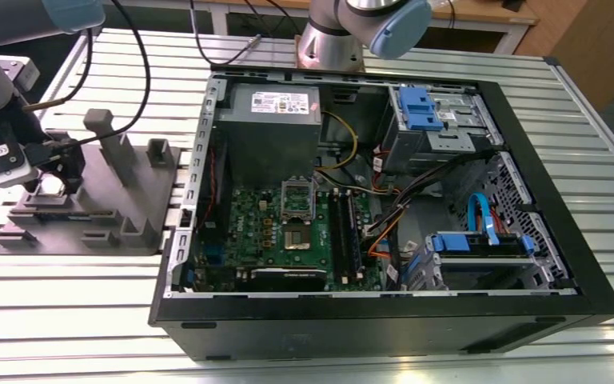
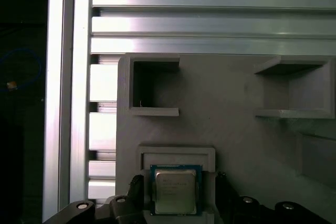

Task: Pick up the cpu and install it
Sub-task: 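Pick up the cpu and move it towards the insertion slot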

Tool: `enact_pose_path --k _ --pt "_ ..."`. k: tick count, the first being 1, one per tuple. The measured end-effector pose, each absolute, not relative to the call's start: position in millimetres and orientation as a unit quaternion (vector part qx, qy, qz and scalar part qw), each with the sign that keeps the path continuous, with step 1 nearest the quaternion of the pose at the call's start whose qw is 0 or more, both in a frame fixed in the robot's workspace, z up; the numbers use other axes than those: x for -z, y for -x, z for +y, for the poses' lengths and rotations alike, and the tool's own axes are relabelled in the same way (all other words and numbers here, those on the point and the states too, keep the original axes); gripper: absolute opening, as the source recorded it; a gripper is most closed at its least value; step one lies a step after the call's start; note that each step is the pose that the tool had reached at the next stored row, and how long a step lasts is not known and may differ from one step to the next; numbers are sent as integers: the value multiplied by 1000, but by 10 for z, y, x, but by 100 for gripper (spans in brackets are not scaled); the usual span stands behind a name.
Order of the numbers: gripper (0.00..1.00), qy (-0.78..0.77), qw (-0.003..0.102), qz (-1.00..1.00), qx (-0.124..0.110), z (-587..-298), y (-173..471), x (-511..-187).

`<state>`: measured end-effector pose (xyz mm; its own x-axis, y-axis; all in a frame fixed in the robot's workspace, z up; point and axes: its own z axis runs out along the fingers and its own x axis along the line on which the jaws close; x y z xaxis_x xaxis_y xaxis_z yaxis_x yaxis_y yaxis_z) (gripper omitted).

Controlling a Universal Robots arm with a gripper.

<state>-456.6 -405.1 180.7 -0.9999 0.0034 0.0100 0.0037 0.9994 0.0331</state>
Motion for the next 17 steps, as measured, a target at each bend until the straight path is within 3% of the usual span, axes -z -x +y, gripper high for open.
enact_pose_path --k 17 --pt "65 -6 5 -1000 18 -4055 4598 -1840"
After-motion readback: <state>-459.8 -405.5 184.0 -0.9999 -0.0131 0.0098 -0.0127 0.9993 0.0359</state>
